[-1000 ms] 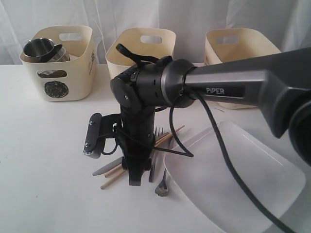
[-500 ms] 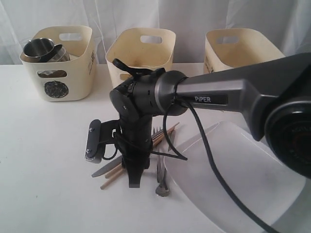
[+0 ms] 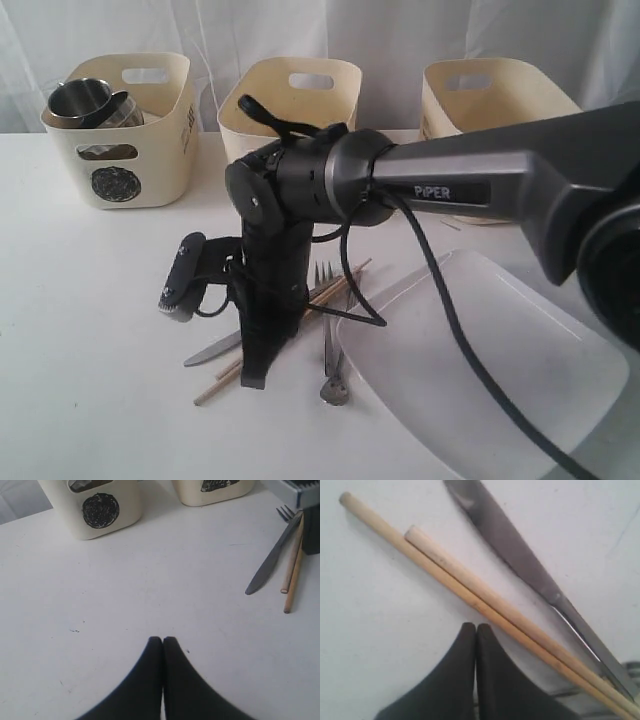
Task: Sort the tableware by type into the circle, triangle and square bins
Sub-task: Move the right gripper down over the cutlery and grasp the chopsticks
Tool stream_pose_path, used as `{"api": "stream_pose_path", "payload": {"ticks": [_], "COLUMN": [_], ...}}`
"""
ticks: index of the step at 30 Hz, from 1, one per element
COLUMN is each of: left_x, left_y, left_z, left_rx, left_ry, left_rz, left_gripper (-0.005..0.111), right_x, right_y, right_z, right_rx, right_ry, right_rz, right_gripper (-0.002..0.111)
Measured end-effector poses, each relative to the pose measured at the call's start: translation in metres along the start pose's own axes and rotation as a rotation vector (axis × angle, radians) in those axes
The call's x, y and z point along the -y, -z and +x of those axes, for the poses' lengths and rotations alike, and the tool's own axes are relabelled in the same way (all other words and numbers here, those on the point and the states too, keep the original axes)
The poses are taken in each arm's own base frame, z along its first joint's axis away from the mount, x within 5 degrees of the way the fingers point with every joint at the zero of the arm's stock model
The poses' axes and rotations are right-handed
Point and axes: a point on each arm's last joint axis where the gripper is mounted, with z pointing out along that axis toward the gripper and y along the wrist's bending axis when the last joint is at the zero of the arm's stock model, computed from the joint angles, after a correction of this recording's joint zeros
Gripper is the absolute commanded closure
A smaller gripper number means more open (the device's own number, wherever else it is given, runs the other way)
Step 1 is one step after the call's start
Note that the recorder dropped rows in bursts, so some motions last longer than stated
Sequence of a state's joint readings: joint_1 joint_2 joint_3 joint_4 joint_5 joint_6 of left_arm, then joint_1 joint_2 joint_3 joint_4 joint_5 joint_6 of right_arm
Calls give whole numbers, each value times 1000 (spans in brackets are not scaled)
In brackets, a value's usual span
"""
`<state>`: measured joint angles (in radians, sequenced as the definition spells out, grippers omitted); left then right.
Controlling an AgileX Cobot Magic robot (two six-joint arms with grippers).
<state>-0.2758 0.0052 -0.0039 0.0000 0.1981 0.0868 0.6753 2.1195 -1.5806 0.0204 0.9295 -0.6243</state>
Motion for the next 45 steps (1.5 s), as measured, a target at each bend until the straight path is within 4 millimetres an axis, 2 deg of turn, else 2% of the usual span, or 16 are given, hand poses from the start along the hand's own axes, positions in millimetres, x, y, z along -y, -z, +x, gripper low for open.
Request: {"api": "stream_pose_path", "payload": {"ticks": [3, 8, 12, 16, 19, 22, 25, 26, 27, 32, 36, 39, 45], "left_x": [0, 0, 0, 0, 0, 0, 0, 0, 0, 0, 0, 0, 0], "left_y": [0, 0, 0, 0, 0, 0, 0, 0, 0, 0, 0, 0, 0], "left_z": [0, 0, 0, 0, 0, 0, 0, 0, 0, 0, 0, 0, 0], "left_rx": [0, 0, 0, 0, 0, 0, 0, 0, 0, 0, 0, 0, 0], "left_ry": [0, 0, 0, 0, 0, 0, 0, 0, 0, 0, 0, 0, 0], "left_rz": [0, 0, 0, 0, 0, 0, 0, 0, 0, 0, 0, 0, 0], "left_gripper": [107, 107, 107, 107, 107, 107, 107, 107, 107, 107, 107, 107, 107], "right_x": [0, 0, 3, 6, 6, 3, 1, -1, -4, -5, -7, -12, -14], "right_y": [21, 48, 54, 50, 46, 42, 37, 35, 31, 17, 5, -7, -23], "right_z": [-1, -2, -3, 3, 7, 10, 12, 12, 12, 11, 6, -2, -1], "right_rx": [37, 108, 155, 155, 151, 148, 150, 147, 145, 157, 176, 201, 172], "right_ry": [-147, -594, -906, -1193, -1272, -1368, -1446, -1462, -1502, -1718, -1742, -1766, -1799], "right_rz": [22, 32, 29, 99, 194, 252, 273, 279, 278, 284, 264, 223, 231], "right_gripper": [108, 108, 108, 108, 106, 92, 66, 46, 43, 51, 58, 59, 59]}}
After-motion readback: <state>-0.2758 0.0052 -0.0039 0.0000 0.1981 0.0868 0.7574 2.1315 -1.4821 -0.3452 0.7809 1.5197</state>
